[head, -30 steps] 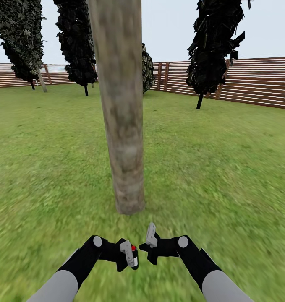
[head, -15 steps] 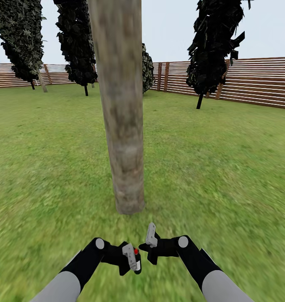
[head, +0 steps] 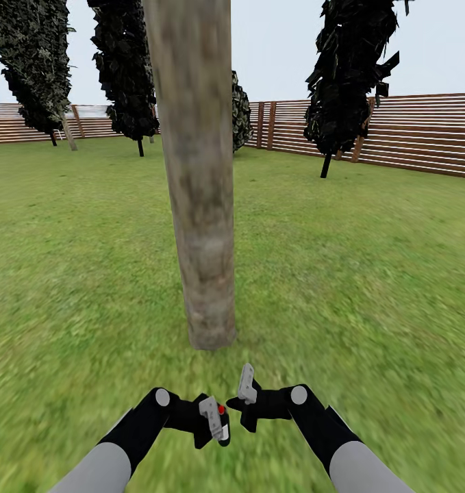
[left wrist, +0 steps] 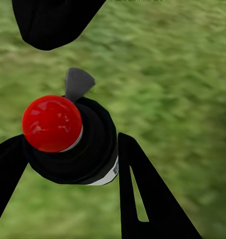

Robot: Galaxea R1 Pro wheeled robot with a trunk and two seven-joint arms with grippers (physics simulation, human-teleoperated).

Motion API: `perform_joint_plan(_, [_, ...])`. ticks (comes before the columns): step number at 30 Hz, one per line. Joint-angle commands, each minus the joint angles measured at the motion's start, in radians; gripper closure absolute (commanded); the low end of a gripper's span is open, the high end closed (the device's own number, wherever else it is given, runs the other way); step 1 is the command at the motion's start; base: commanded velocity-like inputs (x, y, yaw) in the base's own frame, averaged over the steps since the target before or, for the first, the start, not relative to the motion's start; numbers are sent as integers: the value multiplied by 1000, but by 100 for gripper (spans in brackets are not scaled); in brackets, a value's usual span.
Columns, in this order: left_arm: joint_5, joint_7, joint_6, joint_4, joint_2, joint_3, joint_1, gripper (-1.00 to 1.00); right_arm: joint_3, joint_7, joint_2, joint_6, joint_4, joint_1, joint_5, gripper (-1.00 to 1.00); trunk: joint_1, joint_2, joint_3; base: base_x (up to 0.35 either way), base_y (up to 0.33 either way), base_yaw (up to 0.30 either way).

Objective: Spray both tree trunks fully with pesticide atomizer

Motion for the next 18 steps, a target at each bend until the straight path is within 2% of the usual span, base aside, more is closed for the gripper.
perform_joint_plan(1, [-9, -2, -9, -1, 0, 1, 0, 100, -1, 1, 0, -6, -1, 0, 10, 100, 0, 0, -1, 0, 0, 0])
perform_joint_plan(18, [-2, -2, -11, -1, 0, 7, 0, 100, -1, 1, 0, -6, -1, 0, 10, 100, 0, 0, -1, 0, 0, 0])
